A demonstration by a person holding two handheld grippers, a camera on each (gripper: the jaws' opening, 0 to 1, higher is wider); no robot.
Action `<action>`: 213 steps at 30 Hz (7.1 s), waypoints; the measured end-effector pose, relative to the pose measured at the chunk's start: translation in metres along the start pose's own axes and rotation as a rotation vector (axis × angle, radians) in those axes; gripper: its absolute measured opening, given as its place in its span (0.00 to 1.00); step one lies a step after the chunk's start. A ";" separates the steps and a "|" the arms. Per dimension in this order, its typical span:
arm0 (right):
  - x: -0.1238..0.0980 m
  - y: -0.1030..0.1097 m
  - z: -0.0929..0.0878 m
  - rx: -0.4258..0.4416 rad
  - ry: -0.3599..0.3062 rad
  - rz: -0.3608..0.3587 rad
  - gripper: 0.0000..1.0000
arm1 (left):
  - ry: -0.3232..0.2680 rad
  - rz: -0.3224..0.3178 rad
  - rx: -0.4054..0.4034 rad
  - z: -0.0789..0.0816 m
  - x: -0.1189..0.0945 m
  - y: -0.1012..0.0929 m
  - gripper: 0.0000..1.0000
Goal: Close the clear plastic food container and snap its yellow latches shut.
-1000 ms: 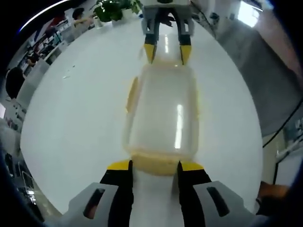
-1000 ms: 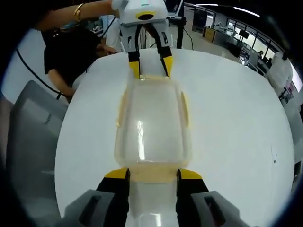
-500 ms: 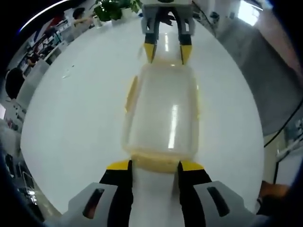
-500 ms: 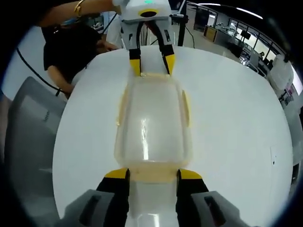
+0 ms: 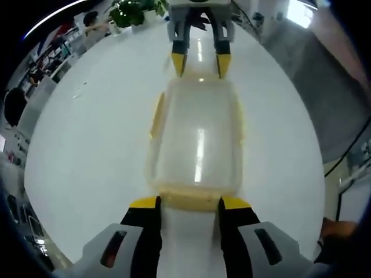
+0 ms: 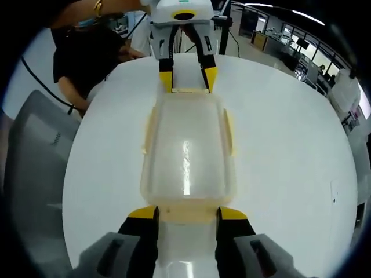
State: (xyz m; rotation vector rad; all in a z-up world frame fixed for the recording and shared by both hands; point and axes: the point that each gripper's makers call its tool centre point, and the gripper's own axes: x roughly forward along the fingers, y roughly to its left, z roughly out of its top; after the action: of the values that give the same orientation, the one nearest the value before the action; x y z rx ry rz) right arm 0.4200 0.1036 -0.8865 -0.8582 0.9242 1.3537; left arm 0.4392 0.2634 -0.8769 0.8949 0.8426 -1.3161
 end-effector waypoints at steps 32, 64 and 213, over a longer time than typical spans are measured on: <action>-0.014 0.006 0.009 -0.019 -0.031 -0.008 0.36 | -0.007 0.021 -0.009 0.003 -0.014 -0.006 0.35; -0.047 0.003 0.015 -0.065 -0.072 -0.091 0.35 | -0.001 0.072 0.030 0.026 -0.046 0.001 0.35; -0.017 0.015 0.003 -0.089 -0.065 -0.028 0.35 | -0.002 -0.028 -0.023 0.001 0.007 -0.025 0.39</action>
State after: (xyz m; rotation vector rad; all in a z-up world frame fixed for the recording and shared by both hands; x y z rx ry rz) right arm 0.4052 0.1000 -0.8696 -0.8864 0.8045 1.3986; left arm 0.4144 0.2589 -0.8841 0.8666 0.8704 -1.3289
